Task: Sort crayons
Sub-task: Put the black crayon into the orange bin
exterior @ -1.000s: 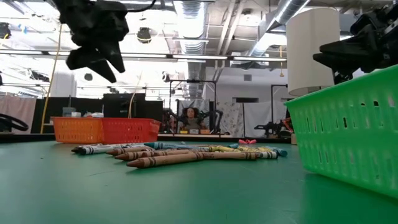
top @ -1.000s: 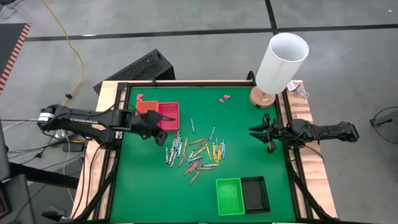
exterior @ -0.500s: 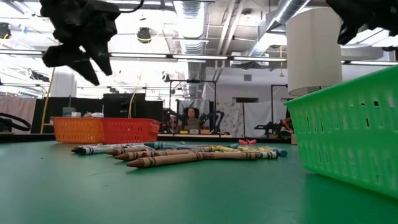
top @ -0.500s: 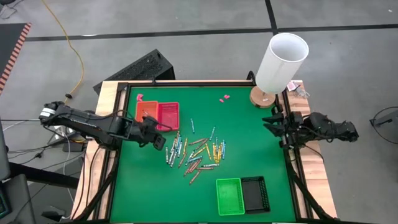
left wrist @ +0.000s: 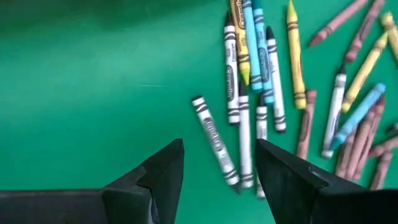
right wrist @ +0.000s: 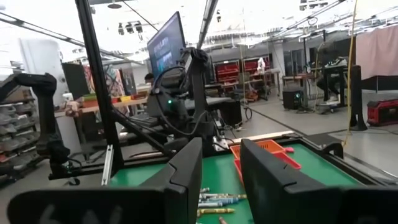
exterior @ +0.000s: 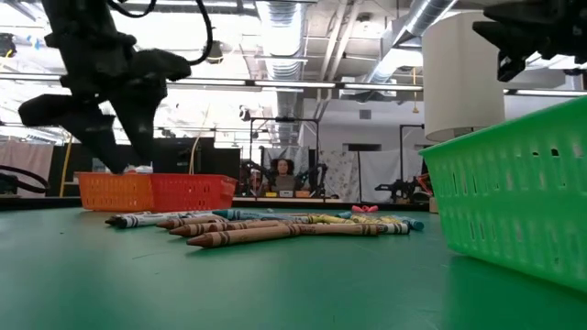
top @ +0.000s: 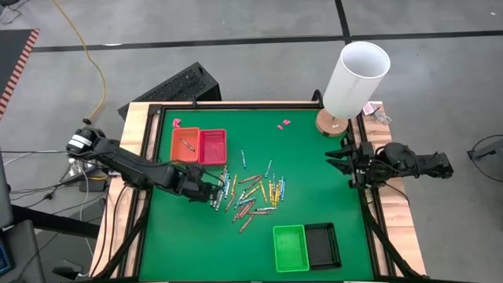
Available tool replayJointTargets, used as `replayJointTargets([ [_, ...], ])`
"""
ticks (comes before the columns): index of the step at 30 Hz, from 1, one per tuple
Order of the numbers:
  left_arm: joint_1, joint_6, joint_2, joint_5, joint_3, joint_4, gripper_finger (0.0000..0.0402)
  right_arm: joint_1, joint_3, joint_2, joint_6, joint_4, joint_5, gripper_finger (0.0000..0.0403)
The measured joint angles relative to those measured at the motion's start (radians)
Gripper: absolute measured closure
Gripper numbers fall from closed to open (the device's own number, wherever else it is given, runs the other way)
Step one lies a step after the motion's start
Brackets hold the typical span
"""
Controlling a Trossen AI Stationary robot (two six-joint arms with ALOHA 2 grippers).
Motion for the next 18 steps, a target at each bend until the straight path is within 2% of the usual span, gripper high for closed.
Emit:
replayJointTargets([
  [3,-0.013,-0.076,0.042,0.020,0.000,0.019,0.0216,0.000,0.000,0.000,0.000,-0.013,-0.001,0.0280],
  [10,-0.023,-0.137,0.151,0.059,0.000,0.081,0.0216,0.000,0.000,0.000,0.001,-0.054,-0.003,0.0280],
  [18,-0.013,-0.156,0.164,0.056,0.000,0.073,0.0216,0.000,0.001,0.000,0.003,-0.076,-0.005,0.0280],
])
